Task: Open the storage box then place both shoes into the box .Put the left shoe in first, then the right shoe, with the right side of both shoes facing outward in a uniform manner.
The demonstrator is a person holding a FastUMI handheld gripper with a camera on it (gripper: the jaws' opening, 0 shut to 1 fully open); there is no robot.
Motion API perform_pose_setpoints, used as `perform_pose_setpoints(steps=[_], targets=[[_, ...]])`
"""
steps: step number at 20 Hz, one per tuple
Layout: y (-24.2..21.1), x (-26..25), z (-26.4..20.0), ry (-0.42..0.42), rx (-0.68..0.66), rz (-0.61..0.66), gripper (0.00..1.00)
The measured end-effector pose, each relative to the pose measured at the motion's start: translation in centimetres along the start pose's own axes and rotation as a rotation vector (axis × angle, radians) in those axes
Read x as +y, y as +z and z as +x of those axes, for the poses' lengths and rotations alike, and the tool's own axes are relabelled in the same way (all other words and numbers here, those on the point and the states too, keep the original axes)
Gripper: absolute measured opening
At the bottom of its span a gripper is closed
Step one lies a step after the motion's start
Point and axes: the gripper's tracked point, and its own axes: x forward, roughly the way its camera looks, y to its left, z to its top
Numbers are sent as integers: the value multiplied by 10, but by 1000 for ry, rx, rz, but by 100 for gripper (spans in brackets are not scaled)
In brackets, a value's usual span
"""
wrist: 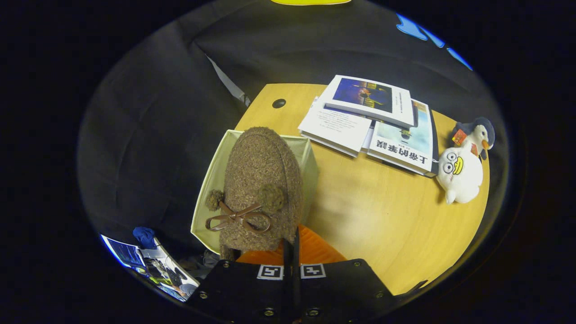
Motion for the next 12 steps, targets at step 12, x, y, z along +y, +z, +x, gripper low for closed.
perform_pose_setpoints(steps=[12], targets=[[20,29,35,35,3,39,13]])
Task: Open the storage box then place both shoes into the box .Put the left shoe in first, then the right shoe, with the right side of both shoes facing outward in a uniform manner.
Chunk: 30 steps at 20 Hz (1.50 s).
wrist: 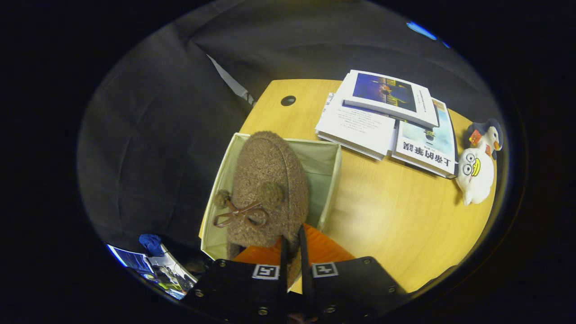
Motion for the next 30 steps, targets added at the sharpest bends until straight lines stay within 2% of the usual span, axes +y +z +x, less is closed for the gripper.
perform_pose_setpoints(steps=[1,2,3,5,9,13,19,22,26,28,30], targets=[[3,-1,-3,0,-15,2,35],[7,-4,-4,-1,-30,-2,47],[11,-8,-8,-11,-50,-12,71],[18,-18,-18,-35,-91,-27,97],[28,-32,-50,-20,-209,0,97],[37,-60,-106,-26,-387,63,97],[49,-125,-216,-205,-767,61,97],[39,-146,-279,-305,-962,52,96],[19,-157,-359,-349,-1243,59,96],[6,-163,-391,-400,-1320,45,96],[-5,-167,-410,-440,-1324,9,96]])
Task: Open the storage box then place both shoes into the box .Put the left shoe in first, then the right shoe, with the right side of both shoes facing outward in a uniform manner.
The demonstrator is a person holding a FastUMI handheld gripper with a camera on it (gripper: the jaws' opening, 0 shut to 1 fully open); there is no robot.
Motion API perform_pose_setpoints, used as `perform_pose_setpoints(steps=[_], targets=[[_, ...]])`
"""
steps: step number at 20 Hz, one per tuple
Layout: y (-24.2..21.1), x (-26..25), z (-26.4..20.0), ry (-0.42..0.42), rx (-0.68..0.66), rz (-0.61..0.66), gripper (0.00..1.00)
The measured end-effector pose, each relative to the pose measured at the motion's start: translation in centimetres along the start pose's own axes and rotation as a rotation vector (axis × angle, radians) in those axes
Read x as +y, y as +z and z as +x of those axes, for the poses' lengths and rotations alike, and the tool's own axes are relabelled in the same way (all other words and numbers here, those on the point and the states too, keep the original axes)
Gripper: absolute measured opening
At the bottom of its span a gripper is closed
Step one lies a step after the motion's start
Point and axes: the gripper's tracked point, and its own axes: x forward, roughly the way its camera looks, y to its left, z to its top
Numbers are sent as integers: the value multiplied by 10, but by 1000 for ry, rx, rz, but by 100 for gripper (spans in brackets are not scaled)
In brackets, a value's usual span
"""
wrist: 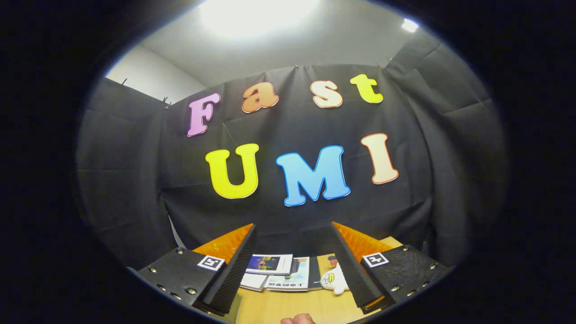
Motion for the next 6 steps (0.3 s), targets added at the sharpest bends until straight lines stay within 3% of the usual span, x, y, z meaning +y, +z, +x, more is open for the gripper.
perform_pose_setpoints(steps=[6], targets=[[-8,-24,-3,19,23,-83,96]])
